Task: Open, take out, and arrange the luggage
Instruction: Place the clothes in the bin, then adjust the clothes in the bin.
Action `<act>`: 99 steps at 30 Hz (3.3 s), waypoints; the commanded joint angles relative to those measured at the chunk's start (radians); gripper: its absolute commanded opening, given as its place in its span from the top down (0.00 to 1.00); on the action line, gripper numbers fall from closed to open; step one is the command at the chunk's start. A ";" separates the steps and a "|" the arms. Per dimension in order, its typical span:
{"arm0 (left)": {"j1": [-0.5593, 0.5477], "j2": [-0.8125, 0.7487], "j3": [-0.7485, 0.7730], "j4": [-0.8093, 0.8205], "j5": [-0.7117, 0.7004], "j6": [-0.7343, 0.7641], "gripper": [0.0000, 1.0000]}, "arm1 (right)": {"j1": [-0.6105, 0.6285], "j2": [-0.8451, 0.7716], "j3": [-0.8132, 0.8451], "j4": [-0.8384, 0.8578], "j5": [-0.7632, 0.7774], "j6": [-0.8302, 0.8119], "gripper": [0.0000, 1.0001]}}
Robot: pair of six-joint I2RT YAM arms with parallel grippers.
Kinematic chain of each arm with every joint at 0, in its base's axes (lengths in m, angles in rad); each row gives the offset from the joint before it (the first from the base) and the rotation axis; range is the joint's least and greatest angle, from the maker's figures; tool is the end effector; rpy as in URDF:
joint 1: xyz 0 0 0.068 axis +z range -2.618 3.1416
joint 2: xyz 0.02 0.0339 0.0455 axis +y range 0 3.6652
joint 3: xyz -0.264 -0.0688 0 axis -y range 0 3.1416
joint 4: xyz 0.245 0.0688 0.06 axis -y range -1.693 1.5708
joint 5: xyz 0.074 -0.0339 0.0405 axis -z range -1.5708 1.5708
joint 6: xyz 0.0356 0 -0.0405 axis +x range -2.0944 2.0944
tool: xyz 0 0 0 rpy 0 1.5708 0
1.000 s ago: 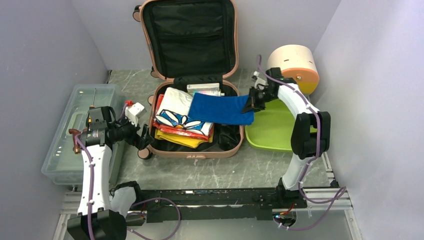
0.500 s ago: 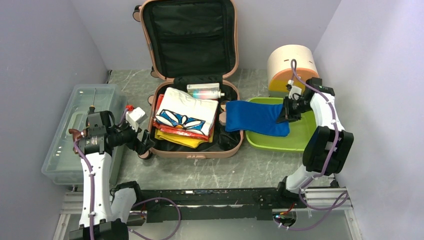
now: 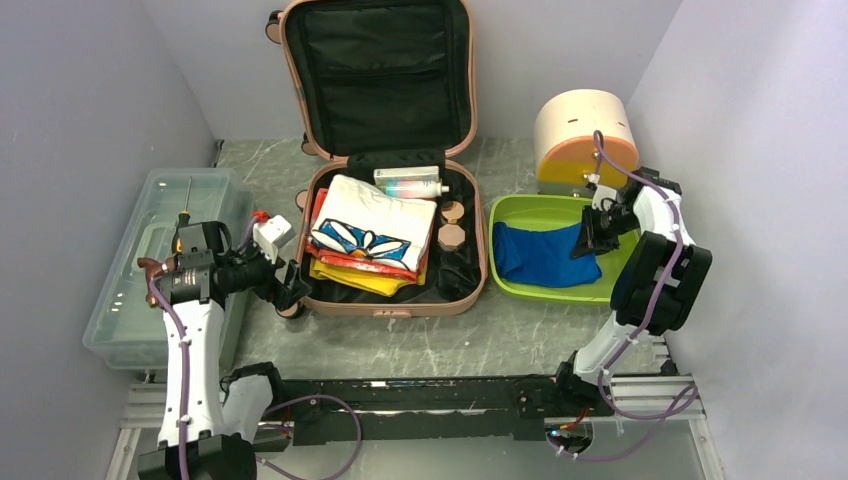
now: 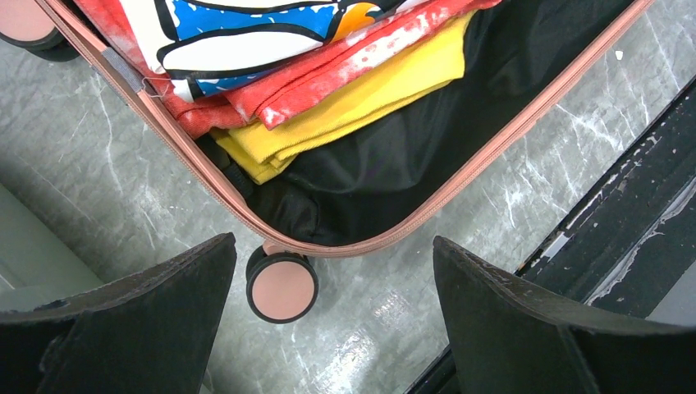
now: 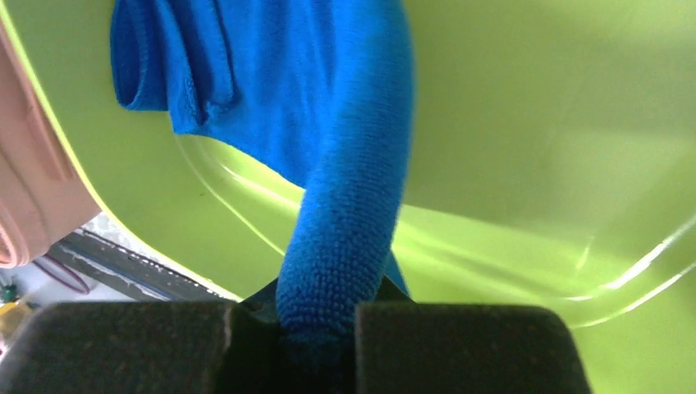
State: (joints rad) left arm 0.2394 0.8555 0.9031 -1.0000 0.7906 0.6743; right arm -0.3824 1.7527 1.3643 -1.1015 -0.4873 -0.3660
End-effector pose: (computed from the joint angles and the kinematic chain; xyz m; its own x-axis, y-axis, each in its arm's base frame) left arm 0.1480 0.0101 0.3037 -0.4725 0.3367 -0.8144 0.6766 0.7308 -0.0904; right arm 0.3084 -0.1061 0.2308 -0.9689 0.0489 -0.2425 -0.0559 0.9118 0.4069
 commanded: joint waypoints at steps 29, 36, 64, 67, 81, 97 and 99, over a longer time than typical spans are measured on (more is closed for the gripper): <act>0.037 0.007 -0.006 -0.018 0.070 0.040 0.05 | -0.110 0.076 0.125 0.005 0.164 -0.101 0.59; 0.042 0.007 -0.006 -0.019 0.070 0.041 0.05 | -0.106 0.002 0.154 0.083 0.231 -0.078 0.00; 0.069 0.002 -0.007 -0.024 0.085 0.054 0.05 | 0.247 0.059 0.020 0.325 0.083 0.048 0.88; 0.069 0.002 -0.007 -0.025 0.085 0.056 0.05 | 0.268 0.080 -0.001 0.355 0.100 0.056 0.88; 0.072 -0.001 -0.009 -0.024 0.087 0.057 0.05 | 0.311 0.156 -0.015 0.396 0.121 0.072 0.88; 0.077 -0.003 -0.009 -0.026 0.093 0.061 0.05 | 0.376 0.148 -0.023 0.319 -0.002 0.014 0.89; 0.078 -0.003 -0.009 -0.026 0.093 0.061 0.05 | 0.404 0.147 -0.016 0.310 -0.012 0.013 0.89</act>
State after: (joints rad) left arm 0.3107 0.8654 0.9028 -1.0157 0.8417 0.7181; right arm -0.0074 1.9167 1.3342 -0.7597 -0.4438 -0.3302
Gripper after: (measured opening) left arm 0.948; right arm 0.113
